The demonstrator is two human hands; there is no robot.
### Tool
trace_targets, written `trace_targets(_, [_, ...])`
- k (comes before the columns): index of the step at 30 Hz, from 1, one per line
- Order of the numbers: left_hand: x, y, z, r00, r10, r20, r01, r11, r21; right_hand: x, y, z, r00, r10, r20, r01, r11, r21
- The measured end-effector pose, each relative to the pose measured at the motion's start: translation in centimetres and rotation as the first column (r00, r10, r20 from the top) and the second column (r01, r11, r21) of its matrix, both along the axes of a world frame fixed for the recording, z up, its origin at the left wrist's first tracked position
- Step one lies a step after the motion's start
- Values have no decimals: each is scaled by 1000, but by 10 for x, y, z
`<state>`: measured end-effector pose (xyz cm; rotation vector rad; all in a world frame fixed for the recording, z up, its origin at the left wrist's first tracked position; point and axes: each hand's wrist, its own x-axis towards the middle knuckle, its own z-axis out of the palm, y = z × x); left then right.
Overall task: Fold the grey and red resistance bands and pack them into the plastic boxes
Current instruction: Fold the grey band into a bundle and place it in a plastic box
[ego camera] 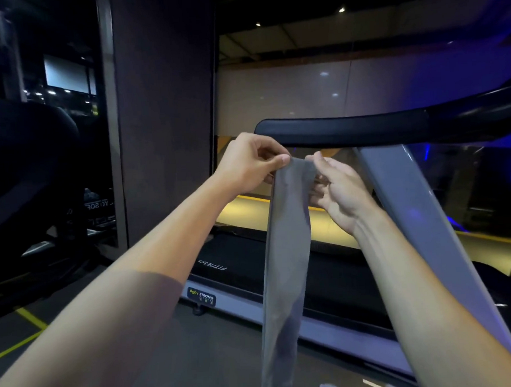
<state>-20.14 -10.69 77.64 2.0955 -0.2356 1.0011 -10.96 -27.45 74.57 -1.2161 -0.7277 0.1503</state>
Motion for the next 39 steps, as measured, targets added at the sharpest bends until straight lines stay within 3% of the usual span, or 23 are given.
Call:
trace_targets(5, [-9, 1, 6, 1000, 0, -5, 0, 1000, -7, 1, 5, -4, 1000, 25, 18, -24, 997, -70])
trace_targets(10, [-15, 4, 7, 1000, -22, 1, 22, 999, -47, -3, 11, 6, 996, -84, 28, 82, 996, 45])
trace_targets(15, [-15, 6, 4, 996, -81, 23, 84, 977, -194, -5, 22, 16, 974, -199, 112, 193, 979, 64])
trace_targets(20, [-18, 12, -5, 995, -98, 16, 99, 970, -224, 1, 37, 20, 919, -323, 225, 320, 946, 49])
trace_targets(28, [-14, 15, -41, 988, -35, -147, -11, 952, -305, 6, 47, 27, 873, -405, 273, 407, 912, 51])
trace_targets(39, [-8, -10, -91, 975, -23, -219, -40, 959, -280, 12, 47, 33, 845, -459, 275, 456, 886, 80])
